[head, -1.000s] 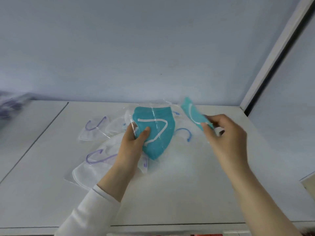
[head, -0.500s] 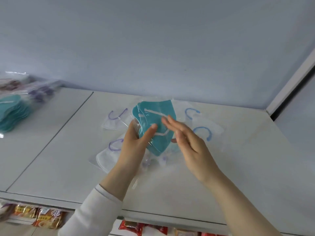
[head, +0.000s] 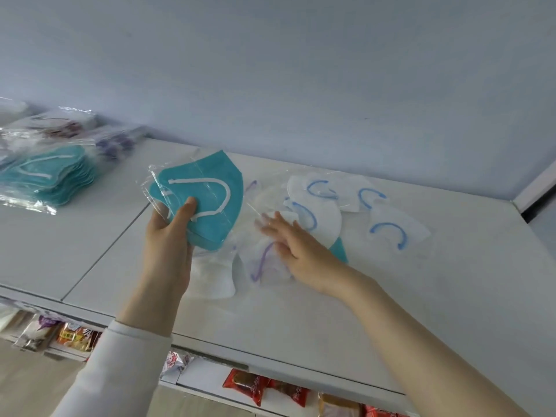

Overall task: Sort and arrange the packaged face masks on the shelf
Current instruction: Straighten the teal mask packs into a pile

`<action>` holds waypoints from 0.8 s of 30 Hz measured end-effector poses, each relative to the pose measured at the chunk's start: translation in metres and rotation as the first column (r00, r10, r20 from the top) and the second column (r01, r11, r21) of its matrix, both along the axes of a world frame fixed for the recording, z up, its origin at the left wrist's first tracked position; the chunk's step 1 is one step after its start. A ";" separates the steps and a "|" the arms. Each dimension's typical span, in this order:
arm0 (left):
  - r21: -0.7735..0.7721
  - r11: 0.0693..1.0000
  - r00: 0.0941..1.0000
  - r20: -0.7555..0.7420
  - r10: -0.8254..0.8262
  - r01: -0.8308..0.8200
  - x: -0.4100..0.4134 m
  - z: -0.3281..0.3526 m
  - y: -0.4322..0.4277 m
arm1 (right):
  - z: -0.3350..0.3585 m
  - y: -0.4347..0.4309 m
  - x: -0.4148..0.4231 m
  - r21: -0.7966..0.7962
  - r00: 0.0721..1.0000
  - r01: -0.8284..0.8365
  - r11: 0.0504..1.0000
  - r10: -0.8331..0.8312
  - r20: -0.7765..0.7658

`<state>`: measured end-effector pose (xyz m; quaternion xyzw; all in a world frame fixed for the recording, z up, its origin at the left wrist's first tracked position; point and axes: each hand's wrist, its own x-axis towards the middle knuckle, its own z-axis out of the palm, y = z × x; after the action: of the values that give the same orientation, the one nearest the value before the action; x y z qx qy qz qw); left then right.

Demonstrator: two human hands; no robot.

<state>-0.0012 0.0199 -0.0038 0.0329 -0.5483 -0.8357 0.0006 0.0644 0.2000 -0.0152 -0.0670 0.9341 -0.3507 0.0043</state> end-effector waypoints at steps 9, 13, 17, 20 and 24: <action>-0.069 0.989 0.987 0.103 -0.127 0.134 0.022 -0.024 0.027 | -0.010 0.049 0.039 0.183 0.809 0.570 0.801 -0.586 0.044; -0.059 0.989 0.981 0.145 -0.129 0.138 0.016 -0.023 0.037 | -0.003 0.046 0.032 0.039 0.795 0.594 0.803 -0.594 0.124; -0.076 0.986 0.980 0.140 -0.139 0.151 0.015 -0.024 0.037 | 0.003 0.062 0.040 -0.080 0.730 0.670 0.738 -0.637 0.248; -0.094 0.984 0.980 0.146 -0.134 0.149 0.014 -0.024 0.036 | 0.008 0.080 0.058 -0.172 0.758 0.648 0.742 -0.606 0.241; -0.112 0.981 0.980 0.141 -0.142 0.158 0.014 -0.023 0.039 | 0.008 0.085 0.069 -0.107 0.757 0.640 0.761 -0.600 0.259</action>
<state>0.0127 0.0589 -0.0264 0.0466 -0.5983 -0.7940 -0.0968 0.1331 0.2848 -0.0068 0.2847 0.8594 -0.4241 -0.0209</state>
